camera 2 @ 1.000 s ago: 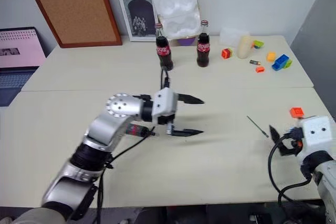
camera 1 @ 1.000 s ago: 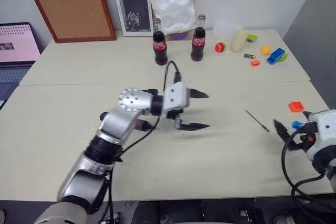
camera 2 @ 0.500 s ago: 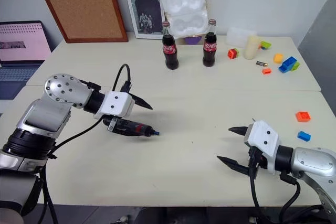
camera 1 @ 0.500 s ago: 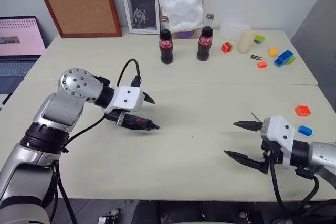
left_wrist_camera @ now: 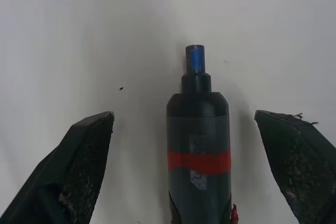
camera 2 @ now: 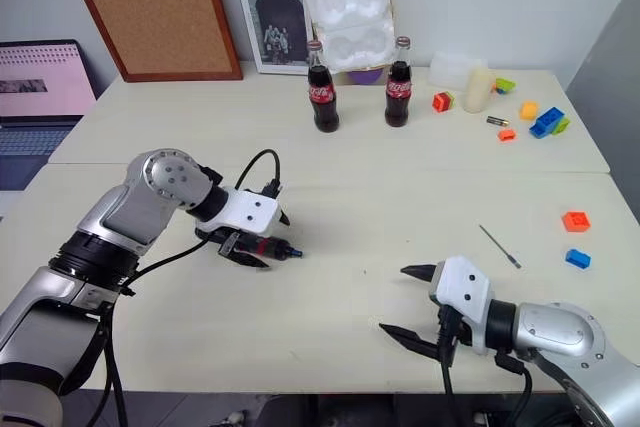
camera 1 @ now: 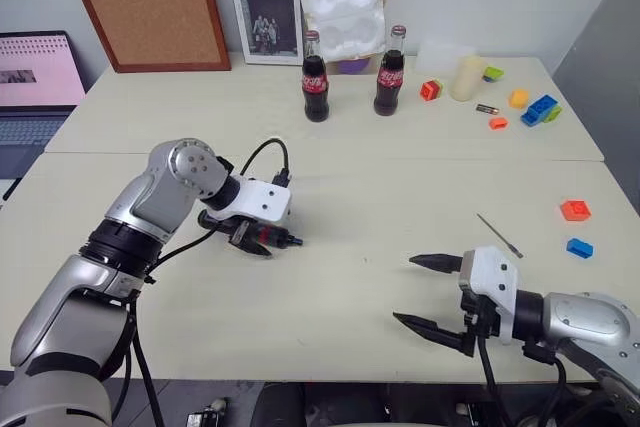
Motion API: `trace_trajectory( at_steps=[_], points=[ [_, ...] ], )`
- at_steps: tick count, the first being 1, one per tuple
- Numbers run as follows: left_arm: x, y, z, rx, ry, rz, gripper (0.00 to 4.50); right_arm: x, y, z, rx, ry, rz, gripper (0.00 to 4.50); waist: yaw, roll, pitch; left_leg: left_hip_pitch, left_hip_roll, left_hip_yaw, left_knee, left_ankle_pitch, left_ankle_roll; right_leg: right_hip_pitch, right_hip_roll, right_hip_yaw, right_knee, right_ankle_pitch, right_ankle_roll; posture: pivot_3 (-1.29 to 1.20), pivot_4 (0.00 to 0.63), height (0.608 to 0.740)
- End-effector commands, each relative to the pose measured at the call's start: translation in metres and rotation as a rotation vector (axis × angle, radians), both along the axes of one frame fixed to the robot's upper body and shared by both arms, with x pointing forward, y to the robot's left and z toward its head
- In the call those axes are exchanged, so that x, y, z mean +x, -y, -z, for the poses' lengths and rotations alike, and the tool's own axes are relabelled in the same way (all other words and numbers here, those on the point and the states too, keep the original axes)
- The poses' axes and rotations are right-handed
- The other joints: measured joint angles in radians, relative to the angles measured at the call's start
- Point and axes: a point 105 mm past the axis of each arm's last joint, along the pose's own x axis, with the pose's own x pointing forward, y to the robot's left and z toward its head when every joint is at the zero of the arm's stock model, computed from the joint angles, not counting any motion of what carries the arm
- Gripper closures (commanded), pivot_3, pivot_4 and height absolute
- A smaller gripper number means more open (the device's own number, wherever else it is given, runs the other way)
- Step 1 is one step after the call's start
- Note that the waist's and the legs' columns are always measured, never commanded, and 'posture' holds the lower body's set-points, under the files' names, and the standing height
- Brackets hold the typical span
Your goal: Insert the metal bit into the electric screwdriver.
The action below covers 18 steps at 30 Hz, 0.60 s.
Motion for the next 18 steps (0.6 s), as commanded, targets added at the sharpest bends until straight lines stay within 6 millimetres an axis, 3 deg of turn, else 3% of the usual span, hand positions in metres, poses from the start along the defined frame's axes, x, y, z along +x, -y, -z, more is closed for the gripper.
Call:
trace_trajectory(
  at_steps=[1, 14, 18],
  points=[
    [0.003, -0.002, -0.005, 0.035, 0.006, -0.013, 0.00, -0.004, -0.010, -0.008, 0.019, 0.052, -0.024, 0.05, 0.001, 0.000, 0.000, 0.000, 0.000, 0.000, 0.000, 0.000, 0.000, 0.000, 0.000, 0.000, 0.000, 0.000, 0.000, 0.00, 0.150, 0.740],
    [0.004, 0.010, 0.010, 0.047, -0.009, -0.007, 0.00, -0.005, -0.014, -0.006, 0.023, 0.050, -0.026, 0.05, 0.001, 0.000, 0.000, 0.000, 0.000, 0.000, 0.000, 0.000, 0.000, 0.000, 0.000, 0.000, 0.001, 0.001, 0.000, 0.00, 0.150, 0.740],
    [0.003, 0.009, 0.014, 0.057, -0.012, -0.003, 0.75, -0.004, -0.014, -0.008, 0.022, 0.055, -0.027, 0.00, 0.001, 0.000, 0.000, 0.000, 0.000, 0.000, 0.001, 0.000, 0.000, 0.000, 0.000, 0.000, 0.002, 0.001, 0.000, 0.00, 0.150, 0.740]
  ],
)
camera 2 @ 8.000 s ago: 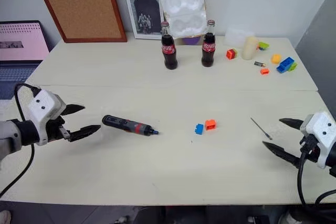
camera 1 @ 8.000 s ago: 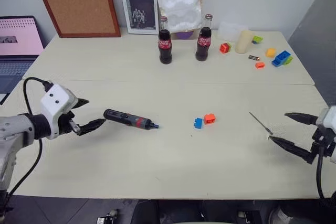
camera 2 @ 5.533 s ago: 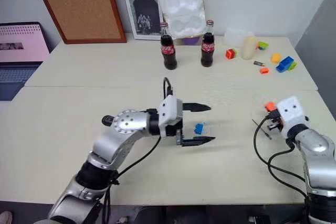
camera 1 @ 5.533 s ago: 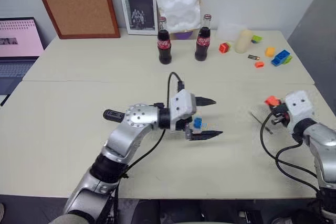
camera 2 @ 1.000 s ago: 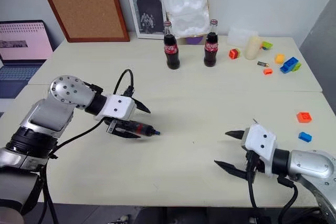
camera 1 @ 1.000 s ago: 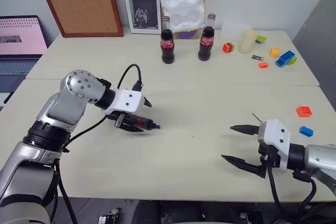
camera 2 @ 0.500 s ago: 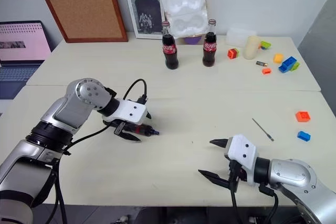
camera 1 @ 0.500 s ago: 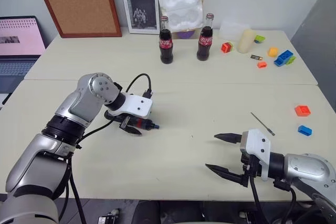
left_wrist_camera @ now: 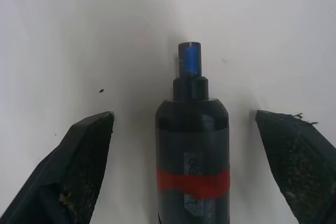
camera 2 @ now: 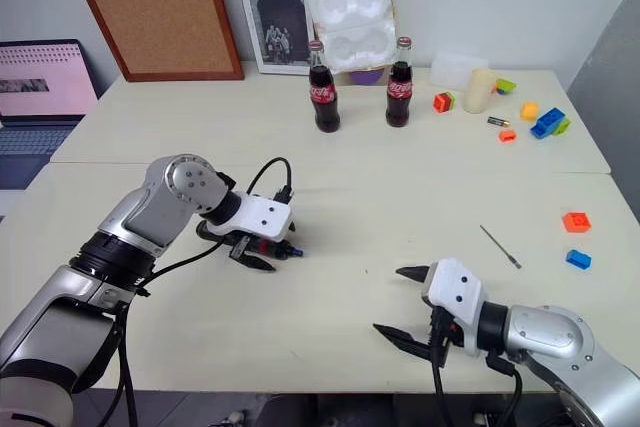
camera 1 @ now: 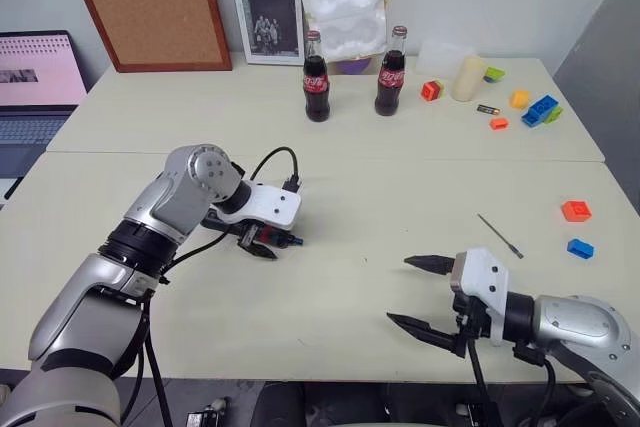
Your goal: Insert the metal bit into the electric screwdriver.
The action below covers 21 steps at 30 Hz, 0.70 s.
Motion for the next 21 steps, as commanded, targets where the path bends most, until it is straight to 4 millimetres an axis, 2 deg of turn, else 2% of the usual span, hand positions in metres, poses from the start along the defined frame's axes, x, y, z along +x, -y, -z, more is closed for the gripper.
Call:
trace_trajectory(
  at_steps=[1, 9, 10, 15, 18, 21],
  points=[
    [0.000, 0.001, 0.001, 0.007, 0.013, 0.016, 1.03, -0.005, -0.007, -0.013, 0.011, 0.058, -0.036, 0.00, 0.000, 0.000, 0.000, 0.000, 0.000, 0.000, 0.000, 0.000, 0.000, 0.000, 0.000, 0.000, 0.000, 0.000, 0.000, 0.00, 0.150, 0.740],
    [-0.006, 0.004, 0.014, 0.013, 0.009, 0.036, 2.74, -0.004, -0.006, -0.018, -0.003, 0.072, -0.037, 0.00, 0.001, 0.000, 0.000, 0.001, 0.000, 0.000, 0.001, 0.000, 0.000, 0.001, 0.000, 0.000, 0.001, 0.000, 0.000, 0.00, 0.150, 0.740],
    [-0.006, 0.003, 0.015, 0.016, 0.011, 0.039, 2.84, -0.003, -0.006, -0.018, -0.006, 0.073, -0.036, 0.00, 0.001, 0.000, -0.001, 0.001, 0.000, 0.000, 0.001, 0.000, 0.000, 0.001, 0.000, 0.000, 0.001, 0.000, 0.000, 0.00, 0.150, 0.740],
    [-0.006, 0.007, 0.013, -0.016, 0.034, 0.047, 2.84, -0.002, -0.003, -0.021, -0.014, 0.074, -0.036, 0.00, 0.002, 0.000, -0.001, 0.003, 0.000, 0.000, 0.001, 0.000, 0.000, 0.002, 0.000, 0.000, 0.001, 0.000, 0.000, 0.00, 0.150, 0.740],
    [0.001, 0.017, 0.001, -0.107, 0.064, 0.025, 2.84, -0.002, 0.000, -0.026, -0.012, 0.080, -0.033, 0.00, 0.004, 0.000, -0.001, 0.003, 0.000, 0.000, 0.001, 0.000, 0.000, 0.002, 0.000, 0.000, 0.002, 0.000, 0.000, 0.00, 0.150, 0.740],
    [0.008, 0.037, -0.022, -0.274, 0.079, -0.020, 2.84, -0.001, 0.006, -0.032, -0.002, 0.084, -0.018, 0.00, 0.009, 0.000, -0.001, 0.002, 0.000, 0.000, 0.001, 0.000, 0.000, 0.002, 0.000, 0.000, 0.002, 0.000, 0.000, 0.00, 0.150, 0.740]
  ],
)
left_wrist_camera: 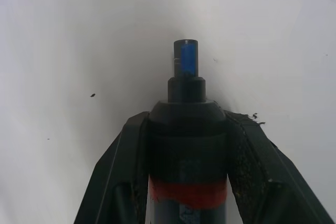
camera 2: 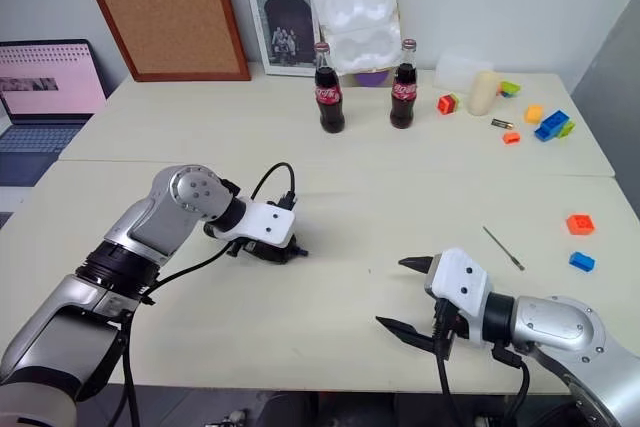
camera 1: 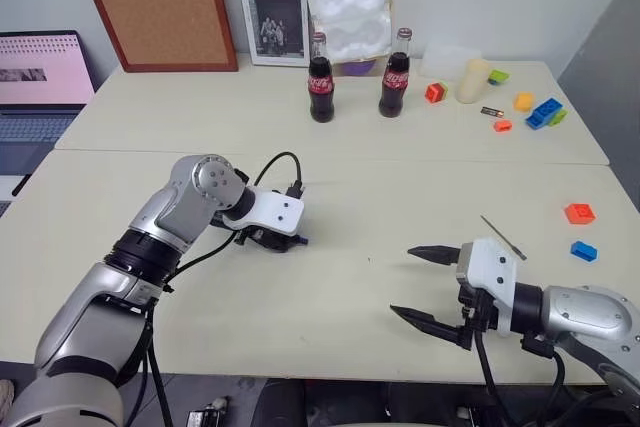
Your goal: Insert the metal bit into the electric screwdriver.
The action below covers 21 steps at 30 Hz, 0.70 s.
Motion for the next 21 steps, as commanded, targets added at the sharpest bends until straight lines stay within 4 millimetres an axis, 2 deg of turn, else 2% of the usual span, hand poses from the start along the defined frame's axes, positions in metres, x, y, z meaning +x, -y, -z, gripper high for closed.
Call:
trace_trajectory(
  at_steps=[1, 4, 8, 13, 19, 21],
  points=[
    [0.011, 0.038, -0.044, -0.305, 0.038, -0.048, 2.84, -0.003, 0.004, -0.019, 0.018, 0.051, -0.006, 0.00, 0.004, 0.000, 0.000, -0.001, 0.000, 0.000, 0.000, 0.000, 0.000, 0.000, 0.000, 0.000, 0.000, 0.000, 0.000, 0.00, 0.150, 0.740],
    [0.013, 0.069, -0.078, -0.579, 0.002, -0.106, 2.84, -0.002, 0.013, -0.028, 0.032, 0.053, 0.019, 0.00, 0.010, -0.001, 0.000, -0.002, 0.000, 0.000, 0.001, 0.000, 0.000, 0.000, 0.000, -0.001, -0.001, 0.001, 0.000, 0.00, 0.150, 0.740],
    [0.014, 0.097, -0.103, -0.855, -0.027, -0.178, 2.84, 0.001, 0.025, -0.040, 0.047, 0.063, 0.061, 0.00, 0.006, -0.001, 0.000, -0.002, 0.000, -0.001, 0.000, 0.000, 0.000, 0.000, 0.000, -0.001, -0.001, 0.002, -0.002, 0.00, 0.150, 0.740],
    [0.017, 0.124, -0.112, -1.124, -0.008, -0.259, 2.84, 0.013, 0.033, -0.057, 0.081, 0.117, 0.121, 0.00, -0.012, -0.001, 0.000, 0.000, 0.000, -0.002, -0.001, 0.000, 0.000, 0.000, 0.001, 0.000, 0.000, 0.003, -0.003, 0.00, 0.150, 0.740],
    [0.020, 0.136, -0.100, -1.310, 0.017, -0.411, 2.84, 0.023, 0.032, -0.068, 0.093, 0.142, 0.124, 0.00, -0.007, -0.002, 0.001, 0.000, -0.001, -0.002, 0.000, 0.000, 0.000, 0.001, 0.000, 0.000, 0.001, 0.003, -0.002, 0.00, 0.150, 0.740],
    [0.020, 0.137, -0.091, -1.348, 0.022, -0.454, 2.84, 0.026, 0.031, -0.069, 0.081, 0.149, 0.123, 0.00, -0.007, -0.002, 0.001, 0.001, -0.001, -0.002, 0.000, 0.000, 0.000, 0.001, 0.000, 0.001, 0.000, 0.003, -0.003, 0.00, 0.150, 0.740]
  ],
)
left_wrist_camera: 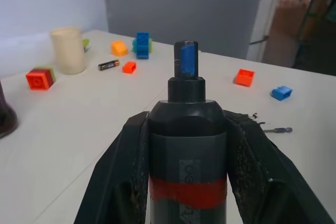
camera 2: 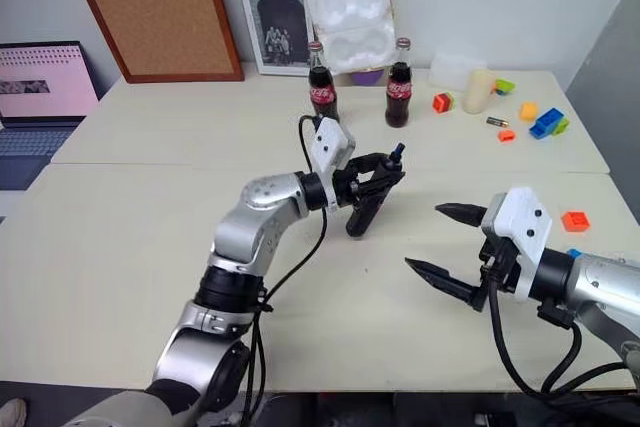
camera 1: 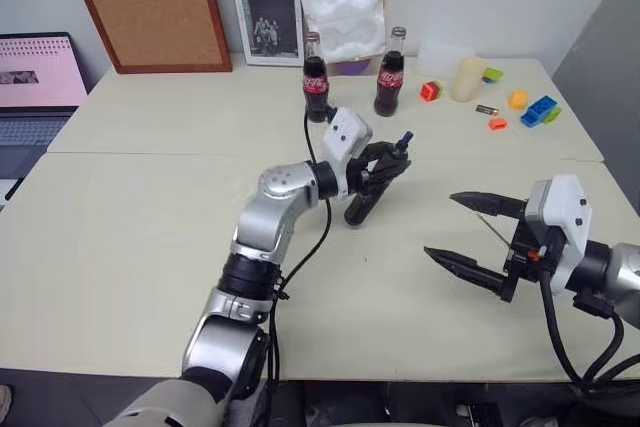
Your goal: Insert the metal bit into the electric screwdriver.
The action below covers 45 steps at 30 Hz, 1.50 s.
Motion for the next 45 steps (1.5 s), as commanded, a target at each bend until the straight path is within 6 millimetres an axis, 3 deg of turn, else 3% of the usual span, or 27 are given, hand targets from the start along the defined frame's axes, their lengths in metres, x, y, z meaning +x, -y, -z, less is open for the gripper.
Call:
trace_trajectory(
  at_steps=[1, 8, 13, 21, 26, 29, 37, 41, 45],
  points=[
    [-0.003, 0.000, -0.011, -0.111, 0.077, -0.077, 2.84, 0.004, -0.002, -0.007, -0.013, 0.031, -0.001, 0.00, 0.001, 0.000, 0.000, 0.000, 0.000, 0.000, 0.000, 0.000, 0.000, 0.000, 0.000, 0.000, 0.000, 0.000, 0.000, 0.00, 0.150, 0.740],
    [-0.015, -0.009, 0.028, -0.060, 0.070, -0.122, 2.84, 0.007, -0.008, -0.010, -0.024, 0.035, -0.024, 0.00, 0.002, 0.001, -0.001, 0.000, 0.000, 0.000, -0.001, 0.000, 0.000, 0.000, 0.000, 0.000, -0.001, 0.000, 0.000, 0.00, 0.150, 0.740],
    [-0.028, -0.025, 0.040, -0.045, 0.051, -0.137, 2.84, 0.006, -0.010, -0.010, -0.044, 0.030, -0.049, 0.00, -0.003, 0.002, -0.003, 0.002, 0.000, 0.000, -0.001, 0.000, 0.000, 0.001, 0.000, 0.000, -0.001, -0.001, 0.001, 0.00, 0.150, 0.740],
    [-0.032, -0.050, 0.034, -0.057, 0.043, -0.188, 2.85, 0.007, -0.007, -0.011, -0.065, 0.025, -0.062, 0.00, -0.001, 0.002, -0.005, 0.002, 0.000, 0.001, 0.000, 0.000, 0.000, 0.002, 0.000, 0.000, -0.001, -0.002, 0.003, 0.00, 0.150, 0.740],
    [-0.034, -0.045, 0.025, -0.087, 0.066, -0.186, 2.85, 0.018, 0.002, -0.009, -0.093, 0.027, -0.006, 0.00, -0.001, 0.002, -0.005, 0.003, 0.000, 0.001, 0.000, 0.000, 0.000, 0.002, 0.000, 0.000, 0.000, -0.001, 0.002, 0.00, 0.150, 0.740],
    [-0.034, -0.037, 0.009, -0.126, 0.127, -0.189, 2.85, 0.028, 0.014, -0.010, -0.111, 0.032, 0.064, 0.00, 0.000, 0.001, -0.005, 0.003, 0.000, 0.001, 0.000, 0.000, 0.000, 0.002, 0.000, 0.000, -0.001, -0.001, 0.002, 0.00, 0.150, 0.740],
    [-0.034, -0.002, -0.046, -0.290, 0.304, -0.173, 2.85, 0.058, 0.080, 0.009, -0.227, -0.160, 0.320, 0.00, 0.006, 0.000, -0.004, -0.001, 0.000, 0.001, 0.000, 0.000, 0.000, 0.001, 0.000, 0.000, -0.004, 0.002, -0.001, 0.00, 0.150, 0.740],
    [-0.034, 0.011, -0.046, -0.304, 0.321, -0.159, 2.85, 0.068, 0.109, 0.030, -0.319, -0.268, 0.416, 0.00, 0.006, 0.001, -0.005, -0.002, 0.000, 0.001, -0.001, 0.000, 0.000, 0.001, 0.000, 0.000, -0.010, 0.003, -0.001, 0.00, 0.150, 0.740],
    [-0.036, 0.018, -0.028, -0.263, 0.317, -0.145, 2.85, 0.070, 0.129, 0.053, -0.395, -0.427, 0.459, 0.00, 0.000, 0.002, -0.005, -0.002, 0.000, 0.002, -0.003, -0.001, 0.001, 0.001, 0.000, 0.001, -0.013, 0.003, 0.000, 0.00, 0.150, 0.740]
  ],
)
